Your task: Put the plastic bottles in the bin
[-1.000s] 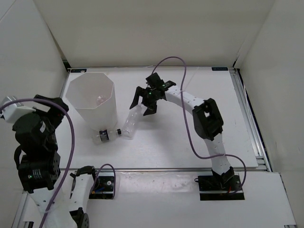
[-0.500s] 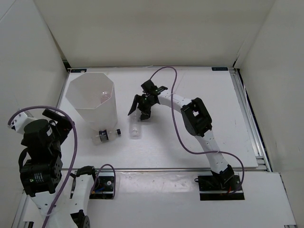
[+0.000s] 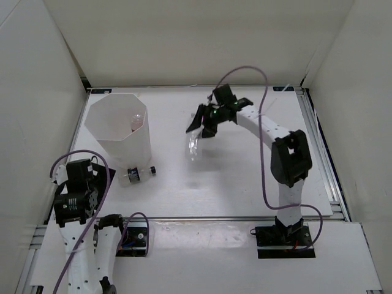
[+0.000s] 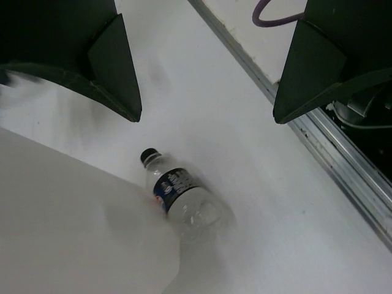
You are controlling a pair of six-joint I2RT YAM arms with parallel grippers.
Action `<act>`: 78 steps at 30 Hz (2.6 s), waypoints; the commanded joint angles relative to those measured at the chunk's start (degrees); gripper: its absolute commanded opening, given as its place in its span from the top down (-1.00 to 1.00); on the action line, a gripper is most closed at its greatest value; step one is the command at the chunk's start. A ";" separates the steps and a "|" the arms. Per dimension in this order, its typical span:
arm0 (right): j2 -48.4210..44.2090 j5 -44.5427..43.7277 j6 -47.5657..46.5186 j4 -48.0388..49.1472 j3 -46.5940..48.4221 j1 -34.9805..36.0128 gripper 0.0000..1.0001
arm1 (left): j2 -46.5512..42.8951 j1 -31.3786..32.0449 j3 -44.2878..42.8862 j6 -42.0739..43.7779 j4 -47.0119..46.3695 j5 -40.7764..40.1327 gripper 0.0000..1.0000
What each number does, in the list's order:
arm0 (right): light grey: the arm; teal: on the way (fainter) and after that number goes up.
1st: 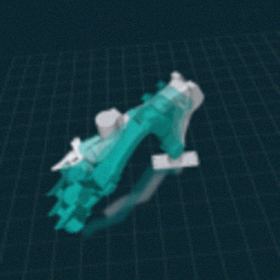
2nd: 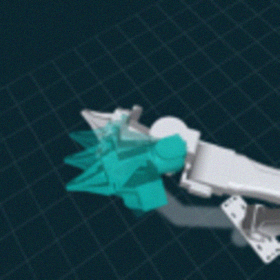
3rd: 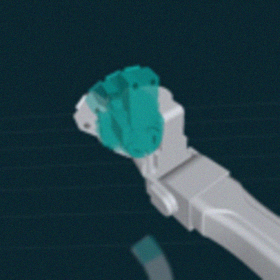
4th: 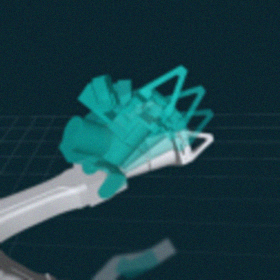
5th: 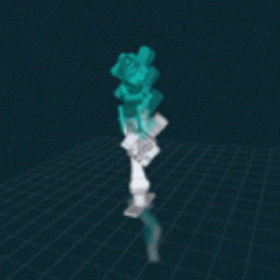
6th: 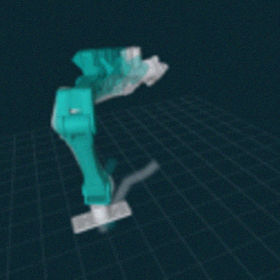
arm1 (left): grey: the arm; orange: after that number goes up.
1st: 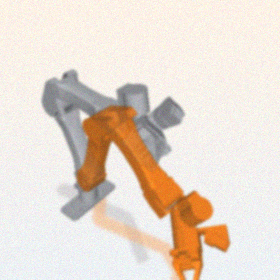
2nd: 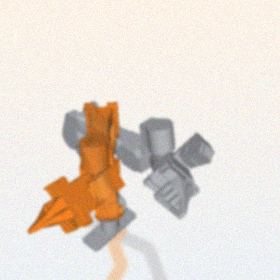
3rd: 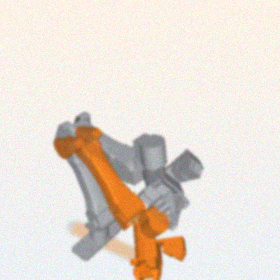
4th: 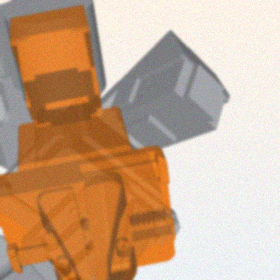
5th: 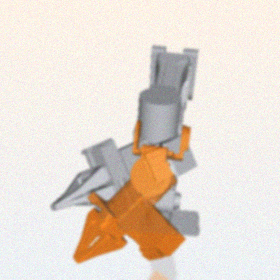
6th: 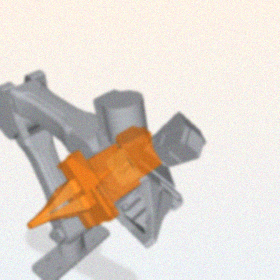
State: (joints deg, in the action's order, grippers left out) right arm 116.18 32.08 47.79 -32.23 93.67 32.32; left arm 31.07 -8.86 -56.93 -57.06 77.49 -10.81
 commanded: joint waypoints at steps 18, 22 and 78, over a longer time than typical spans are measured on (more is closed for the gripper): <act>7.64 -16.94 -11.39 29.38 49.23 15.85 0.34 | 7.51 0.25 3.68 3.70 0.37 9.67 -1.00; 11.34 -21.18 -14.90 33.01 50.74 17.78 0.34 | 9.27 0.25 2.43 6.16 0.90 8.96 -1.00; -34.71 -37.52 -33.73 -6.00 17.51 25.43 -1.00 | 1.88 -0.28 50.69 -27.23 -57.72 11.86 -0.69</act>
State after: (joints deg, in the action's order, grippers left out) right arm 82.08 -6.37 15.33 -37.67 110.67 57.45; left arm 30.46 -8.91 -7.42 -85.17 21.54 -0.75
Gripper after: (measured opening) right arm 0.998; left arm 0.855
